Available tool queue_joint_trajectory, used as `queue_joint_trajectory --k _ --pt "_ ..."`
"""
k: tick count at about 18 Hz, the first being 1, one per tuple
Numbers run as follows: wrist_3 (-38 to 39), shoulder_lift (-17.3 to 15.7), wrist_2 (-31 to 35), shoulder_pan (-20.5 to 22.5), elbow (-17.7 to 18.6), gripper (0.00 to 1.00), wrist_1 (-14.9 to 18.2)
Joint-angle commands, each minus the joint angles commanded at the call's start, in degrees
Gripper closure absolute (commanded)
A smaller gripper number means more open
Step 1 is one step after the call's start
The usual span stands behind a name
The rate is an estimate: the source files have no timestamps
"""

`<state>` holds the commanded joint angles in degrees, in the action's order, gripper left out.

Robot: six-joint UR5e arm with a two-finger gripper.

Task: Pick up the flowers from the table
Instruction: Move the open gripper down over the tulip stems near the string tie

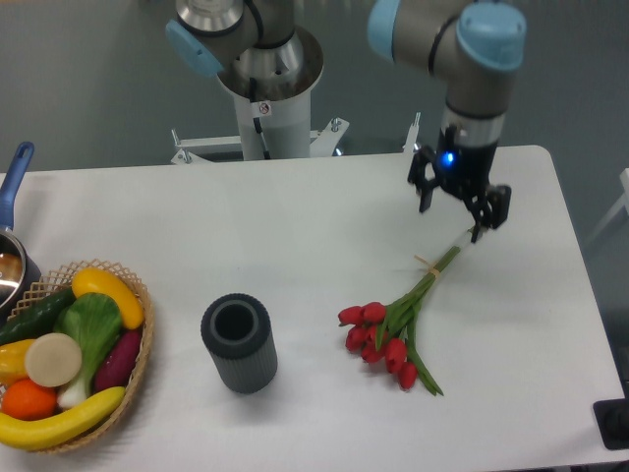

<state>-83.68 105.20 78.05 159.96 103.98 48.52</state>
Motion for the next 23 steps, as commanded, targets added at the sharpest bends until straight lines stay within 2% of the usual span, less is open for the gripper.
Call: queue_joint_trajectory --k 4,7,16,23 --pt "1.15 3.34 0.00 -1.14 -1.14 0.00 -0.18" --pt "1.15 5.45 0.00 -1.84 -0.89 0.00 -2.10" --pt "1.41 9.15 0.17 -3.16 0.26 0.00 -3.08" --pt "1.50 10.29 0.18 -3.08 1.67 0.00 -3.08"
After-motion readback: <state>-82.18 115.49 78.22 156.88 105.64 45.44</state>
